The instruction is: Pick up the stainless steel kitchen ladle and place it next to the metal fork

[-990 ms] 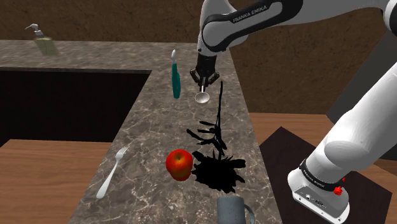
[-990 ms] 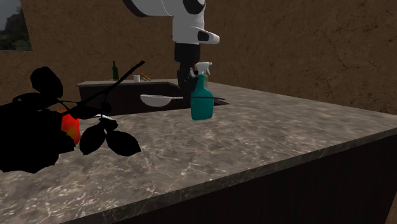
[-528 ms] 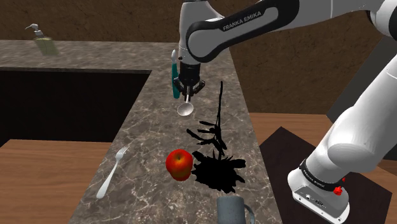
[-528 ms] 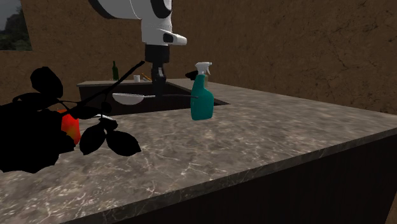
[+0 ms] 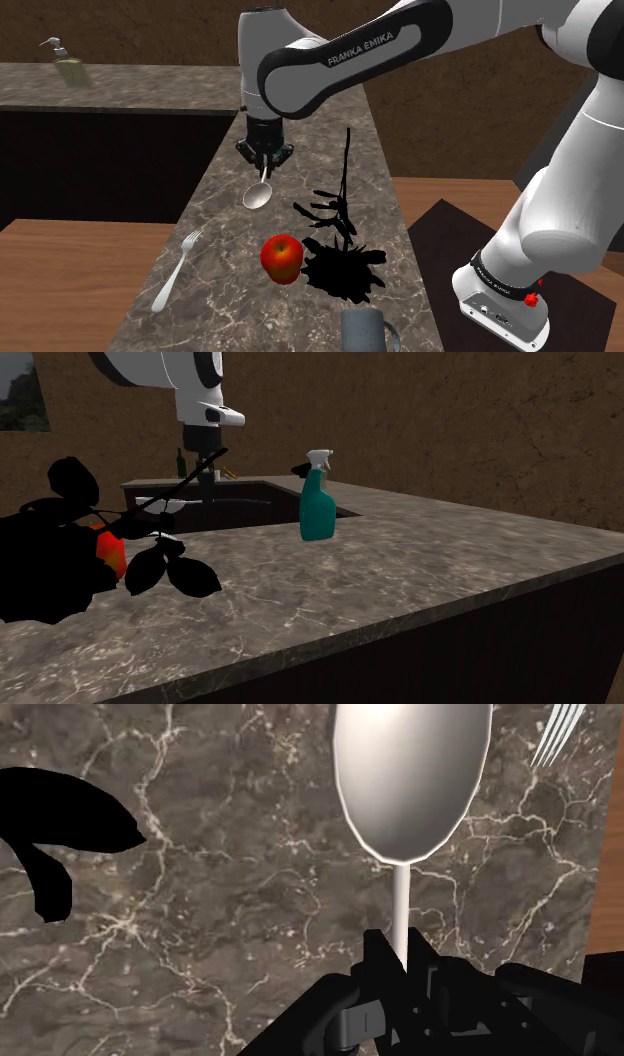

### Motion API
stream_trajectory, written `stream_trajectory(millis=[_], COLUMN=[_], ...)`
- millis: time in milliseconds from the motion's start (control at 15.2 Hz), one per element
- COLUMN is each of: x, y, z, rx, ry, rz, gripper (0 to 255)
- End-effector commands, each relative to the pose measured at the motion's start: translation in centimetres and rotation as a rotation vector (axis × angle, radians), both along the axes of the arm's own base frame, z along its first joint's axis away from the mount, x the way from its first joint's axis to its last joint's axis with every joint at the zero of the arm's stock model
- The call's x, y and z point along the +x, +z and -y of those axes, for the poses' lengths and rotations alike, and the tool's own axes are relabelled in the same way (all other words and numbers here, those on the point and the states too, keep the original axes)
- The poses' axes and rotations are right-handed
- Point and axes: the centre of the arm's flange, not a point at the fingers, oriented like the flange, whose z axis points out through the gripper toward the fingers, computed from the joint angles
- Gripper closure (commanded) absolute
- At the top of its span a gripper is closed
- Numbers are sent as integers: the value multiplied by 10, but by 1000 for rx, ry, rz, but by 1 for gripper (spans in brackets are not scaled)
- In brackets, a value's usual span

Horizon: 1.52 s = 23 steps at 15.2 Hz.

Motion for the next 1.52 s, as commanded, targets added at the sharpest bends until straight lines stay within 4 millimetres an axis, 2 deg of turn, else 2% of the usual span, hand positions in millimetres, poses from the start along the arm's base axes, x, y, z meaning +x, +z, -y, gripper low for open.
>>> stream_trajectory(millis=[0, 198, 264, 1452], x=[-4, -10, -11, -11], y=[2, 2, 2, -93], z=[-25, -64, -69, -69], rx=[0, 0, 0, 0], ry=[-2, -2, -2, -2], rz=[0, 0, 0, 0], gripper=[255, 255, 255, 255])
